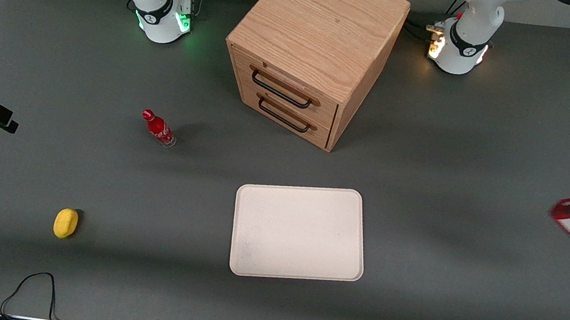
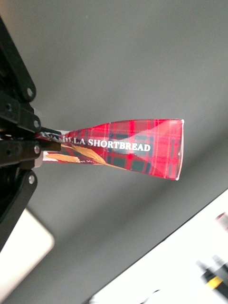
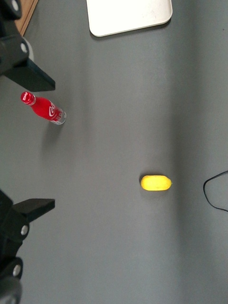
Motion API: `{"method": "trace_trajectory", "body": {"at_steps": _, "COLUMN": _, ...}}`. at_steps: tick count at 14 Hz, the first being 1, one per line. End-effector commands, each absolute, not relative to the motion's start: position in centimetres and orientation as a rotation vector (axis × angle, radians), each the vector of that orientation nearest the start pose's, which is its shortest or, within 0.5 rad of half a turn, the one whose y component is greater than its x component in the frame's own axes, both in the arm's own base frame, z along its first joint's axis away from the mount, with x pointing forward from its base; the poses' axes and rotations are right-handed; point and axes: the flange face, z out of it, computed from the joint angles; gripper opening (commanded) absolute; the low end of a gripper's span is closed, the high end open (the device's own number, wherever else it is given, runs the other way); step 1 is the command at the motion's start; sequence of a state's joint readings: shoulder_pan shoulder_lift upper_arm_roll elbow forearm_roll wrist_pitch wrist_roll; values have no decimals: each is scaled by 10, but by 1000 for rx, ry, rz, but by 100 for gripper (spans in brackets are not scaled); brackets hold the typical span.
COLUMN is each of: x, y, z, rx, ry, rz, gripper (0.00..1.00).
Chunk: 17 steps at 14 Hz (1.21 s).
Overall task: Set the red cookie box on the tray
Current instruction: 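Carry the held box with the left gripper toward the white tray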
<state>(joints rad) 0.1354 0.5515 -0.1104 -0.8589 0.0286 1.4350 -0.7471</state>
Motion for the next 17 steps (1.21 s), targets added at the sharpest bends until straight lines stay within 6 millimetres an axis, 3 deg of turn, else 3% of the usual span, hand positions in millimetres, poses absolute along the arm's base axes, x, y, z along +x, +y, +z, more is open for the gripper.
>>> {"method": "trace_trajectory", "body": {"at_steps": 1, "x": 685, "y": -36, "z": 600, "rx": -2966, "ry": -1021, "rz": -14, "gripper": 0}}
{"method": "trace_trajectory", "body": {"at_steps": 4, "x": 677, "y": -125, "z": 602, "rx": -3049, "ry": -804, "rz": -38, "gripper": 0}}
{"method": "trace_trajectory", "body": {"at_steps": 7, "x": 654, "y": -221, "z": 601, "rx": -3094, "ry": -552, "rz": -66, "gripper": 0}}
{"method": "trace_trajectory", "body": {"at_steps": 10, "x": 633, "y": -286, "z": 598, "rx": -3128, "ry": -393, "rz": -83, "gripper": 0}}
{"method": "trace_trajectory", "body": {"at_steps": 14, "x": 605, "y": -341, "z": 592, "rx": -3135, "ry": -156, "rz": -61, "gripper": 0}}
{"method": "trace_trajectory", "body": {"at_steps": 17, "x": 621, "y": -346, "z": 546, "rx": -3108, "ry": -140, "rz": -7, "gripper": 0}}
